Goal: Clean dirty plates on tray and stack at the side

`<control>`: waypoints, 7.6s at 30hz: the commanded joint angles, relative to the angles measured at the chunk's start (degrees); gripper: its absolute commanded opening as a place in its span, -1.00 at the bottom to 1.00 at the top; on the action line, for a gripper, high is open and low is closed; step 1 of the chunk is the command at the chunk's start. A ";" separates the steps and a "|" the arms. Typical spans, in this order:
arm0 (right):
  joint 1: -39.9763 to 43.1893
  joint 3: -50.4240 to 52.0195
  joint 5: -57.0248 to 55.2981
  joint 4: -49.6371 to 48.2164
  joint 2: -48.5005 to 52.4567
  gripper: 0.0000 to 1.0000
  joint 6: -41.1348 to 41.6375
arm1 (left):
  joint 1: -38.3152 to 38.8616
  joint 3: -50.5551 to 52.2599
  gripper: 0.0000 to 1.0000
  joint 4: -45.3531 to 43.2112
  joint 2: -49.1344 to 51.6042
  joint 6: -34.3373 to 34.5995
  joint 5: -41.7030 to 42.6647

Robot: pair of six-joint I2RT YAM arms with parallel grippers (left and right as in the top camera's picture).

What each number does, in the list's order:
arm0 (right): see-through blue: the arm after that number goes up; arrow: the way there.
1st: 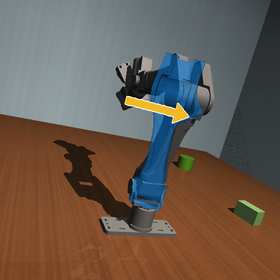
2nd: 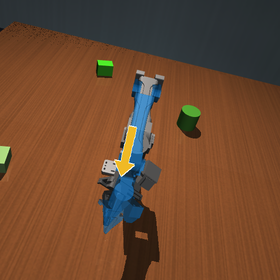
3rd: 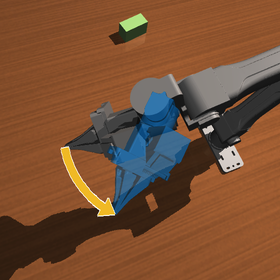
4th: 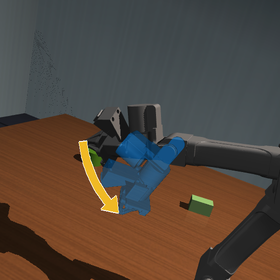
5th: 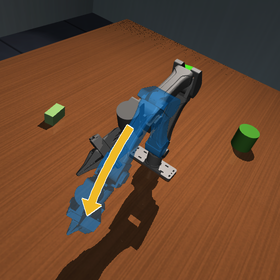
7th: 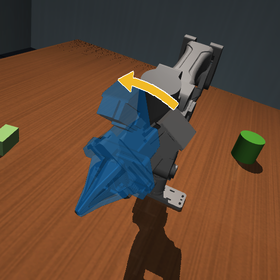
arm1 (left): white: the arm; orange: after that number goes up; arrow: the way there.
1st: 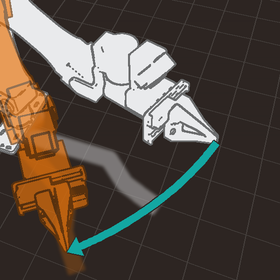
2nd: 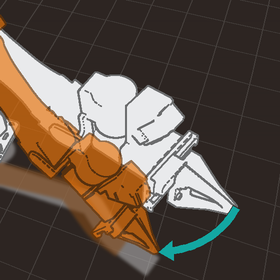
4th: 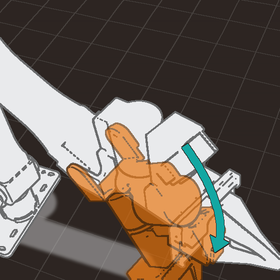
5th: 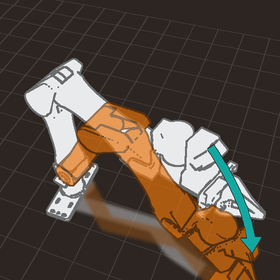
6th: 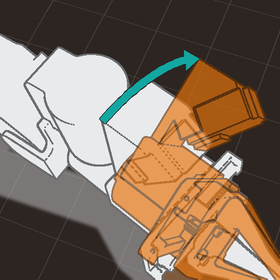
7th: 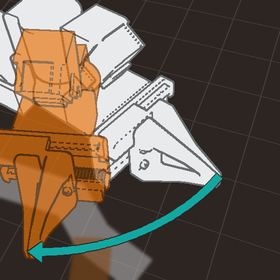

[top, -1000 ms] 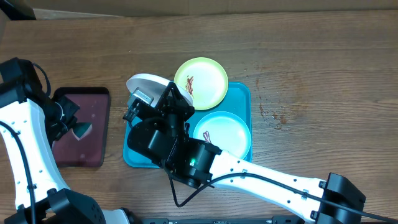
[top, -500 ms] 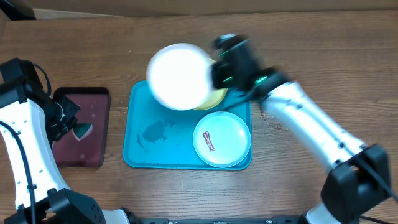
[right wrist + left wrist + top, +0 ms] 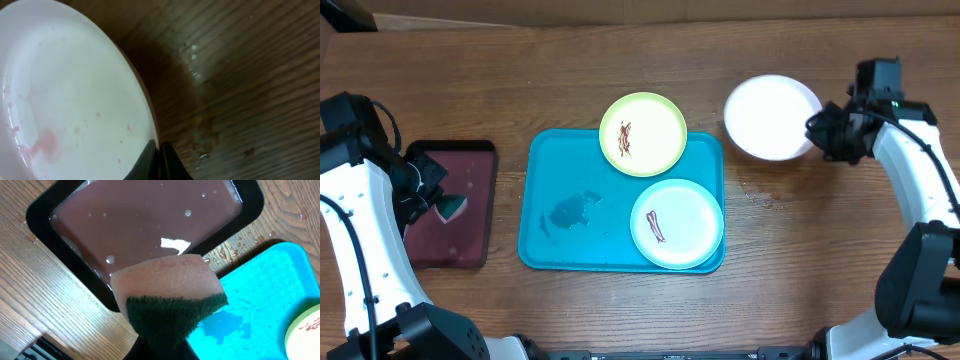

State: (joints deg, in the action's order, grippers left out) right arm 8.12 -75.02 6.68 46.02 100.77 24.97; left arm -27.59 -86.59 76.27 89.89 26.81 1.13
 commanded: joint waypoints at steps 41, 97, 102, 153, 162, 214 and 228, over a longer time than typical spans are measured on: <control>-33.46 9.33 -8.52 -40.74 10.64 0.73 5.14 | 0.72 0.24 -0.92 -1.46 -0.15 -0.68 1.46; -44.44 0.74 -1.46 -37.38 19.04 -0.13 -14.27 | 2.21 0.24 -0.92 -1.53 1.62 -1.18 1.90; -44.44 0.76 -1.66 -37.55 19.80 -0.21 -16.09 | 2.97 0.24 -0.91 -1.55 1.62 -3.41 3.06; -48.83 -4.61 -4.79 -15.96 19.85 -0.93 9.05 | 29.18 23.67 -0.91 -30.01 1.62 -9.25 14.51; -49.51 -5.68 -6.64 -14.40 18.80 -0.93 7.69 | 30.23 23.87 -0.92 -31.80 1.62 -5.20 13.84; -50.86 -5.68 -6.64 -14.67 18.80 -0.93 7.78 | 32.09 2.10 -0.92 -14.75 18.08 -3.78 -9.46; -50.86 -5.68 -6.64 -15.82 18.80 -0.93 7.78 | 33.20 8.55 -0.91 -22.23 22.08 -6.67 15.67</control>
State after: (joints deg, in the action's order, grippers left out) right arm -43.42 -80.84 2.22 30.37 119.79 33.01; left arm 5.15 -82.19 54.72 108.75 20.58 12.84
